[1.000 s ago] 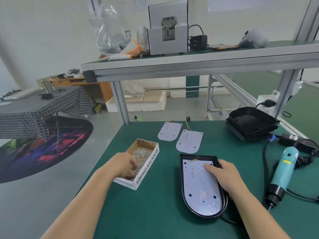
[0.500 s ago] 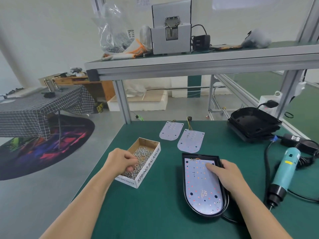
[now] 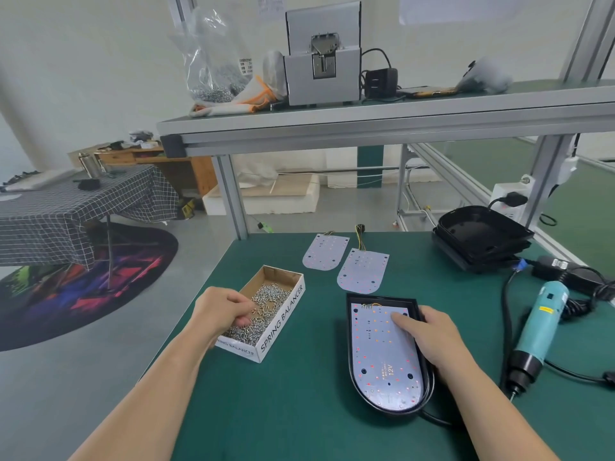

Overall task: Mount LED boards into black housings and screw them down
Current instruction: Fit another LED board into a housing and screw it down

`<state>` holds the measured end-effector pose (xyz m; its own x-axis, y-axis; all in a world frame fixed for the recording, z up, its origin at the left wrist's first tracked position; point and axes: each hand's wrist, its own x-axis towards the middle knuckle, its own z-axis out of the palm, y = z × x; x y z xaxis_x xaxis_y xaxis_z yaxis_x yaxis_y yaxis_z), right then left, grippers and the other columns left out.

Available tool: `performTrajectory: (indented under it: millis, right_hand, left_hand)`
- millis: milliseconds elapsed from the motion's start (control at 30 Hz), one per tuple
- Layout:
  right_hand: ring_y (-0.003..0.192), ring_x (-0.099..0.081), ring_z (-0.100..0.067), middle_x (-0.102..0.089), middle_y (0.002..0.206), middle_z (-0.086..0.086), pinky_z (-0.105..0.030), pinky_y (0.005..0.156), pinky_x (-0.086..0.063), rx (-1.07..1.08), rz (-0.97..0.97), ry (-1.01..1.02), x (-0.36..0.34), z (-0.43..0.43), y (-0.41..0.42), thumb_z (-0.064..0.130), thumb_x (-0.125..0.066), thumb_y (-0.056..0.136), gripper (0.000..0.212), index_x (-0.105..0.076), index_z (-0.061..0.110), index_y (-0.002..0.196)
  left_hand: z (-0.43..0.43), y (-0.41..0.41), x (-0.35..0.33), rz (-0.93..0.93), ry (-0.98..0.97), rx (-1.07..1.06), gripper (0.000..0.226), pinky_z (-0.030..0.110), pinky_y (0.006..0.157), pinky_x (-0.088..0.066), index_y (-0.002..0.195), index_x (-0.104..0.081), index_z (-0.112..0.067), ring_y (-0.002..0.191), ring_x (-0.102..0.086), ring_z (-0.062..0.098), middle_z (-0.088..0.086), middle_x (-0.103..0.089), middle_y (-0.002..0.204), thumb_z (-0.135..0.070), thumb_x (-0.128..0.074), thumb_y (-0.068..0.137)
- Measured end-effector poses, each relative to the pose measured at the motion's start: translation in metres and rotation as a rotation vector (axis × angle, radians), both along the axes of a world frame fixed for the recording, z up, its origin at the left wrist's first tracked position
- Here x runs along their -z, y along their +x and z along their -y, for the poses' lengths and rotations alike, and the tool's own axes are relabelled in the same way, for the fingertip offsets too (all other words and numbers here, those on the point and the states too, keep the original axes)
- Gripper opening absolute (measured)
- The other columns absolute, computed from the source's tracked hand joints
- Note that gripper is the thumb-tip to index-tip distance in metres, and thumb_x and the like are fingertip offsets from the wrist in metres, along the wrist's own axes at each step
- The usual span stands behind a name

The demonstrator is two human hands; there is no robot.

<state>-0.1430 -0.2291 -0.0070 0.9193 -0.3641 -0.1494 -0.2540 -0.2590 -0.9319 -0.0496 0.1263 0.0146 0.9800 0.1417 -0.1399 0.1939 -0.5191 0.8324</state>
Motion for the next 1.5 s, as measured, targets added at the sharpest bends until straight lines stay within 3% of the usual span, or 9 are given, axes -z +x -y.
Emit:
performTrajectory:
  millis: [167,367,533,767,933,1100,1200,1333,1500]
  right_hand:
    - [0.093,-0.07,-0.035,-0.075,0.093,-0.008,-0.051,0.09,-0.056,0.008,-0.01,0.012,0.001,-0.002,0.0,0.025,-0.075,0.088,0.014,-0.072,0.011,0.087]
    - [0.093,-0.07,-0.034,-0.074,0.091,-0.007,-0.047,0.086,-0.056,0.008,-0.035,0.007,-0.001,-0.004,0.002,0.026,-0.073,0.087,0.015,-0.071,0.012,0.084]
    - [0.093,-0.072,-0.034,-0.075,0.098,-0.013,-0.048,0.088,-0.058,0.007,-0.099,0.097,-0.004,-0.002,0.005,0.015,-0.071,0.083,0.01,-0.072,0.009,0.091]
    - [0.075,-0.063,-0.009,-0.07,0.095,0.005,-0.023,0.057,-0.044,-0.041,-0.085,-0.024,-0.01,-0.005,0.002,0.036,-0.074,0.086,0.018,-0.067,0.022,0.095]
    - [0.097,-0.065,-0.013,-0.068,0.105,0.009,-0.026,0.076,-0.048,-0.071,-0.08,-0.132,-0.018,0.0,-0.01,0.061,-0.066,0.086,0.044,-0.067,0.024,0.109]
    - [0.108,-0.057,-0.028,-0.061,0.115,-0.008,-0.039,0.094,-0.046,0.419,0.115,-0.553,-0.033,0.066,-0.036,0.042,-0.065,0.092,0.036,-0.066,0.016,0.116]
    - [0.114,-0.048,-0.04,-0.049,0.122,-0.021,-0.048,0.088,-0.046,0.564,-0.082,-0.679,-0.032,0.108,-0.05,0.041,-0.071,0.088,0.053,-0.055,0.005,0.123]
    - [0.089,-0.048,-0.034,-0.052,0.103,-0.015,-0.041,0.073,-0.04,0.477,-0.368,-0.603,-0.021,0.122,-0.052,0.049,-0.069,0.087,0.06,-0.036,0.007,0.112]
    - [0.081,-0.051,-0.032,-0.051,0.087,-0.009,-0.037,0.067,-0.038,0.494,-0.356,-0.543,-0.017,0.125,-0.035,0.038,-0.069,0.081,0.053,-0.034,0.009,0.108]
  left_hand:
    - [0.002,-0.004,0.0,-0.005,-0.162,-0.029,0.007,0.034,0.078,-0.061,0.079,-0.077,-0.001,0.066,-0.071,0.023,0.019,-0.075,0.076,0.006,-0.078,0.078]
    - [0.043,-0.022,-0.022,-0.244,-1.108,-0.08,0.006,0.011,0.045,-0.048,0.096,-0.064,0.007,0.056,-0.058,0.01,0.012,-0.061,0.077,0.004,-0.058,0.094]
    - [0.125,-0.051,-0.026,-0.627,-1.396,0.068,0.007,0.012,0.03,-0.024,0.073,-0.056,-0.003,0.046,-0.042,0.01,0.008,-0.051,0.066,-0.003,-0.053,0.08]
    - [0.19,-0.07,-0.029,-0.672,-1.327,0.101,0.01,0.013,0.034,-0.037,0.076,-0.066,0.006,0.049,-0.056,0.014,0.015,-0.06,0.07,0.004,-0.057,0.081]
    - [0.194,-0.073,-0.024,-0.659,-1.332,0.047,0.008,0.012,0.033,-0.035,0.087,-0.062,0.003,0.044,-0.051,0.011,0.012,-0.057,0.066,0.008,-0.061,0.081]
    - [0.192,-0.076,-0.027,-0.61,-1.356,0.052,0.024,0.014,0.038,-0.046,0.088,-0.062,0.001,0.056,-0.067,0.02,0.019,-0.066,0.081,0.01,-0.07,0.067]
    - [0.191,-0.077,-0.025,-0.534,-1.318,0.091,0.019,0.012,0.042,-0.049,0.078,-0.06,-0.002,0.059,-0.07,0.017,0.015,-0.064,0.082,0.009,-0.071,0.066]
    - [0.192,-0.08,-0.023,-0.443,-1.128,0.168,0.024,0.012,0.043,-0.048,0.07,-0.058,-0.009,0.058,-0.068,0.013,0.011,-0.067,0.07,0.01,-0.067,0.082]
    - [0.193,-0.084,-0.022,-0.407,-1.029,0.157,0.023,0.012,0.04,-0.042,0.074,-0.058,-0.012,0.05,-0.06,0.009,0.007,-0.065,0.064,0.006,-0.066,0.086]
